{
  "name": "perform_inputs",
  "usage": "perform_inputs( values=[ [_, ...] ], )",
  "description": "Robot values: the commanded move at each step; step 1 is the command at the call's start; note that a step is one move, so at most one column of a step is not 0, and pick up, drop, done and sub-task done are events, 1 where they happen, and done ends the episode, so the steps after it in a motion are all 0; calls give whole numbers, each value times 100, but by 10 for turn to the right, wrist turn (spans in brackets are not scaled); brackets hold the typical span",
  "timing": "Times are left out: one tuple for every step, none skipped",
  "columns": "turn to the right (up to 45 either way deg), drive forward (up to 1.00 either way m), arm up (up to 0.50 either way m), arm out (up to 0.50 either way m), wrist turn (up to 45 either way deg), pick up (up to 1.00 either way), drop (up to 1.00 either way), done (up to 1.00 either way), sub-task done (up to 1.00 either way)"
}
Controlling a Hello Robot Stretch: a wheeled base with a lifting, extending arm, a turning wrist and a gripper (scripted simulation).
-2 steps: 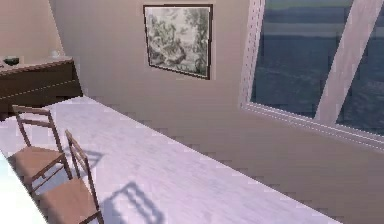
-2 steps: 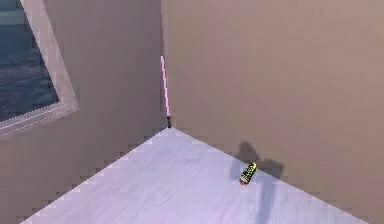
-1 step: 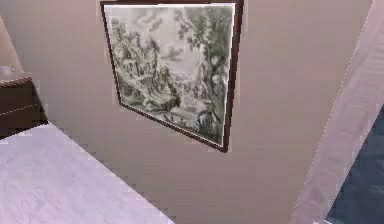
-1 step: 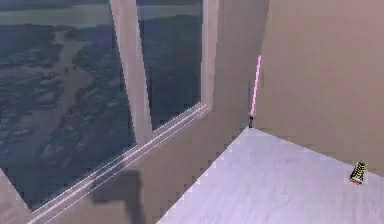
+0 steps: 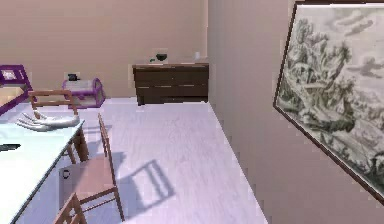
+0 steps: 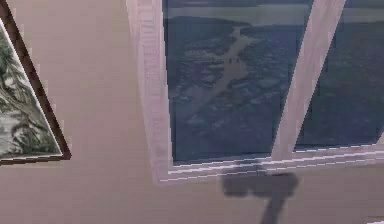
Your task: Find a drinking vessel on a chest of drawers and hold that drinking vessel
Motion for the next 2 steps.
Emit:
perform_inputs(
  values=[
    [-60, 0, 0, 0, 0, 0, 0, 0, 0],
    [0, 100, 0, 0, 0, 0, 0, 0, 0]
  ],
)
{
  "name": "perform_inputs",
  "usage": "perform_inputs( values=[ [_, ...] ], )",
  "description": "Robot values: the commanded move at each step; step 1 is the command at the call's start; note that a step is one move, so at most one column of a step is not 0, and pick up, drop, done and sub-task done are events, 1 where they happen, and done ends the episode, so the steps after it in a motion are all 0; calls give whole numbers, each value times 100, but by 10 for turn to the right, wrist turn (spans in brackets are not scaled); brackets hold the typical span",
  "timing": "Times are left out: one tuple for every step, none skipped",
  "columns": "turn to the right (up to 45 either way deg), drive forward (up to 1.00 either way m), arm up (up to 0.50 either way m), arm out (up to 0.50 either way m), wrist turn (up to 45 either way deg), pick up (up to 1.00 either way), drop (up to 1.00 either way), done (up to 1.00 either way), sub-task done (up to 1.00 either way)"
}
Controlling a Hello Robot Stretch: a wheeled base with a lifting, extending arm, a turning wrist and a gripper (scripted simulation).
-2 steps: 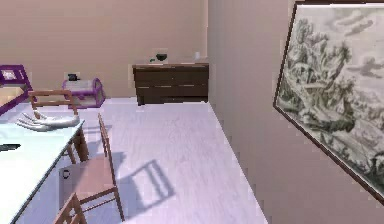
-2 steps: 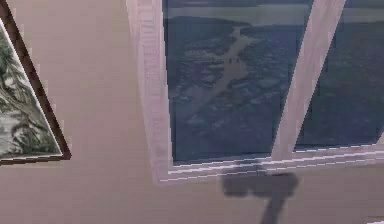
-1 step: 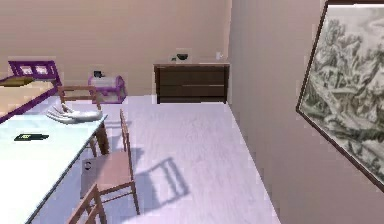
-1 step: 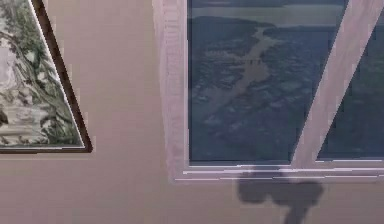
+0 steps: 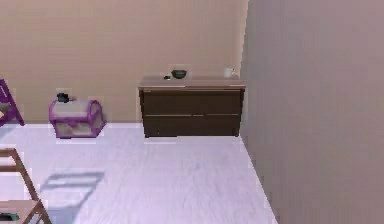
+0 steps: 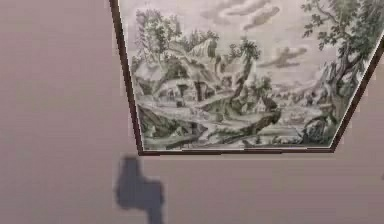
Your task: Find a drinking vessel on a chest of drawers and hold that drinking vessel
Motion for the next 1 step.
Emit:
perform_inputs(
  values=[
    [0, 100, 0, 0, 0, 0, 0, 0, 0]
  ],
)
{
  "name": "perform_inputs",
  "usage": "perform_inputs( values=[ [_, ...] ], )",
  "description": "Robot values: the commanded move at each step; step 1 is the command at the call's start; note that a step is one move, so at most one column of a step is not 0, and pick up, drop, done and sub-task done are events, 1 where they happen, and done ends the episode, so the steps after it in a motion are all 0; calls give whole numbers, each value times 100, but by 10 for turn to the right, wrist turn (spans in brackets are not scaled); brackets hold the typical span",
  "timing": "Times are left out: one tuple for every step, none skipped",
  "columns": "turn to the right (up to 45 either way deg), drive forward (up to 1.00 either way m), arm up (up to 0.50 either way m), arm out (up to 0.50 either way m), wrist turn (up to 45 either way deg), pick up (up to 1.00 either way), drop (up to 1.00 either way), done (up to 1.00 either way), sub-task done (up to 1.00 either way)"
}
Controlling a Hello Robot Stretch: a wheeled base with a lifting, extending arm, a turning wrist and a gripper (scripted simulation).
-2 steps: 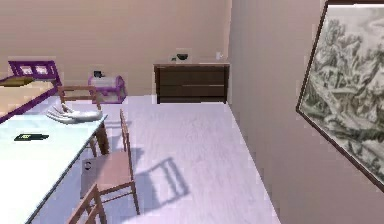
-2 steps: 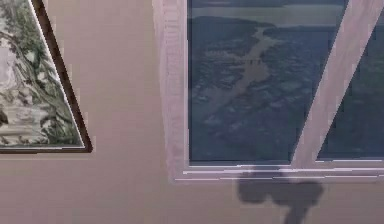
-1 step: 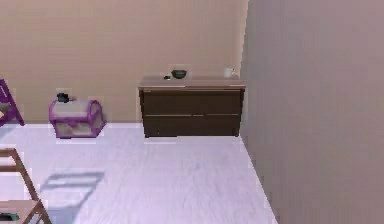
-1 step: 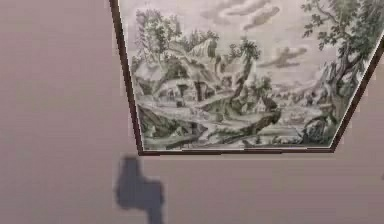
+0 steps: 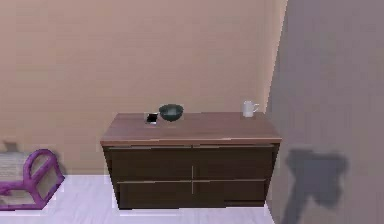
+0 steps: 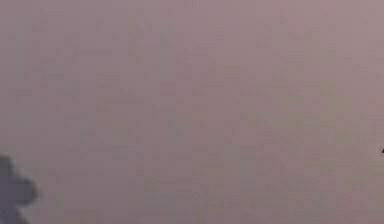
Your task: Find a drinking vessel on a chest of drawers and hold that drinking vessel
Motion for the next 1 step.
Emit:
perform_inputs(
  values=[
    [0, 30, 0, 0, 0, 0, 0, 0, 0]
  ],
)
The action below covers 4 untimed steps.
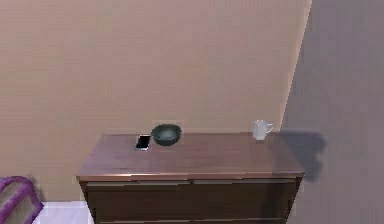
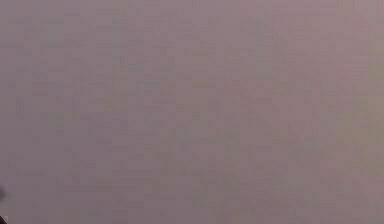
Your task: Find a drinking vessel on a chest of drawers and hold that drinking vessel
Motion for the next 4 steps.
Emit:
perform_inputs(
  values=[
    [0, 25, 0, 0, 0, 0, 0, 0, 0],
    [-450, 0, 0, 0, 0, 0, 0, 0, 0],
    [-150, 0, 0, 0, 0, 0, 0, 0, 0],
    [450, 0, 0, 0, 0, 0, 0, 0, 0]
  ],
)
